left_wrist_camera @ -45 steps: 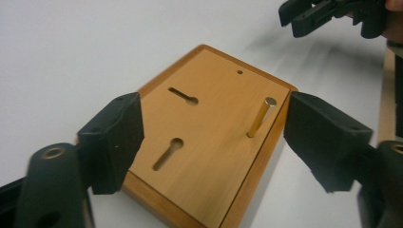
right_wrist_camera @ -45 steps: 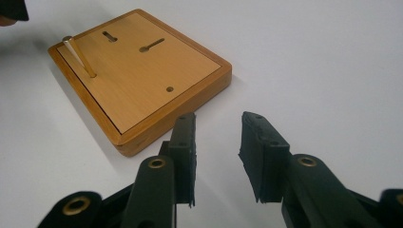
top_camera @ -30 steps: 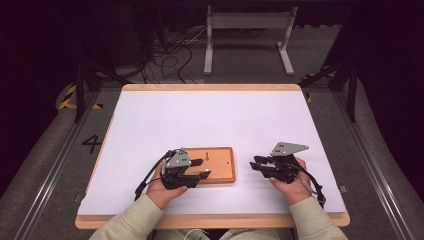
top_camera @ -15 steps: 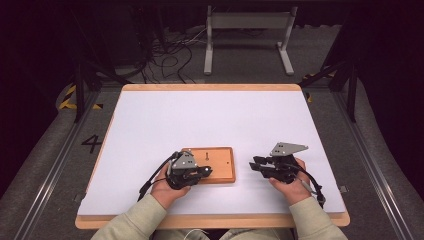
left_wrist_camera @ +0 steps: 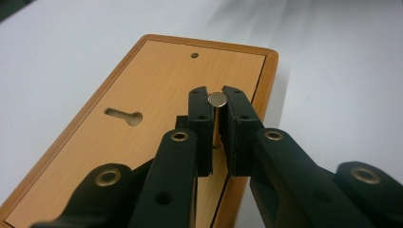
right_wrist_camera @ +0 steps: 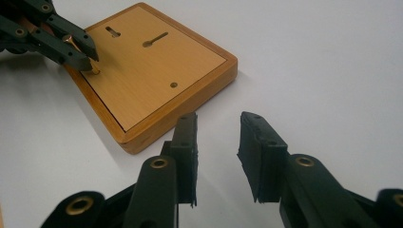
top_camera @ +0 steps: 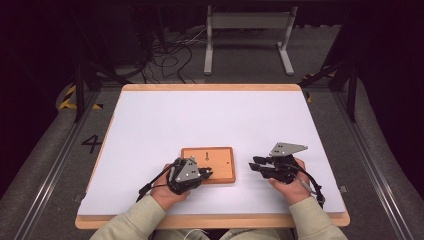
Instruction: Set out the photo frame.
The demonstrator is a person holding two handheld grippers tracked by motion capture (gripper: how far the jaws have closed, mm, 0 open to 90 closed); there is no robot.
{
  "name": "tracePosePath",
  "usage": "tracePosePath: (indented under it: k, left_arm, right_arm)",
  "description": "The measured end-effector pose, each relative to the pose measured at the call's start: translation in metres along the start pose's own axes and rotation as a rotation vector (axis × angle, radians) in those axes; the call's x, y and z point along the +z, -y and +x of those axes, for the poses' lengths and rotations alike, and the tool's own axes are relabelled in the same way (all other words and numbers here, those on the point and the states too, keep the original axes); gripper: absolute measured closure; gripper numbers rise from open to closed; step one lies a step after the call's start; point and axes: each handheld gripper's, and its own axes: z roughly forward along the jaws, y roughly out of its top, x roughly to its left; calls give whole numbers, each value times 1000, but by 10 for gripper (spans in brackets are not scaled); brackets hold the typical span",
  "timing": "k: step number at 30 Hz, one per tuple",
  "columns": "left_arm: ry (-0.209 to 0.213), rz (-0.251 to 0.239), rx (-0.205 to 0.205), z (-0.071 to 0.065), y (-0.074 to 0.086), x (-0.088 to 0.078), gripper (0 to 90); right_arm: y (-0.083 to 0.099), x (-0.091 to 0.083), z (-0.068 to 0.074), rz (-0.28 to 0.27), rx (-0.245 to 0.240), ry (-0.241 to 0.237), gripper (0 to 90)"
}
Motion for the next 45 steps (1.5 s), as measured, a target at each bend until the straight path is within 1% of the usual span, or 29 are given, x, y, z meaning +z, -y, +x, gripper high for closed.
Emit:
tracePosePath:
  k: [3,5,7,8,9,10,11,14,15,16,17,19,23,24,27,30,34,36,40,45]
  left_arm:
    - [-20,-5,45,-5,1,-1,830]
    - [-38,-3,75,-8,1,-1,827]
    - [-54,-4,103,-11,2,-2,826]
    - [-69,-3,135,-13,1,-2,826]
    - [-69,-2,153,-15,1,-2,826]
    - [-79,0,160,-17,2,-3,826]
    - [-92,4,181,-18,2,-3,826]
    - [-113,6,216,-22,2,-3,826]
    - [-112,9,225,-23,3,-3,826]
    - [-124,10,232,-24,3,-3,826]
    - [-127,15,239,-25,3,-3,826]
    - [-131,21,243,-26,3,-2,827]
    - [-132,35,243,-25,5,0,827]
    - [-135,34,236,-25,5,0,826]
    - [-132,35,242,-25,5,0,826]
    - [-128,34,242,-26,5,0,828]
    - [-135,36,247,-27,5,0,830]
    - [-134,36,250,-27,5,0,831]
    - [-133,35,250,-27,5,0,831]
    - [-134,35,251,-28,4,-1,831]
  right_arm:
    - [-1,0,1,-4,1,-2,669]
    - [-2,0,1,-6,7,-7,634]
    - [-4,1,2,-8,17,-23,594]
    - [-6,1,2,-7,22,-31,572]
    - [-7,2,3,-1,19,-30,554]
    - [-9,2,4,1,19,-32,541]
    - [-10,3,4,2,21,-36,525]
    - [-14,5,6,10,36,-59,468]
    - [-16,6,6,9,44,-66,456]
    - [-18,6,6,5,49,-71,449]
    - [-20,7,5,2,53,-74,441]
    - [-25,9,4,-3,73,-92,416]
    - [-36,16,3,13,91,-113,360]
    - [-39,19,3,22,91,-115,349]
    - [-47,29,1,54,95,-122,332]
    - [-54,41,-1,98,102,-128,324]
    - [-62,57,-5,141,126,-150,295]
    - [-64,65,-7,169,134,-149,285]
    - [-65,77,-8,220,134,-141,270]
    - [-61,90,-8,248,174,-192,240]
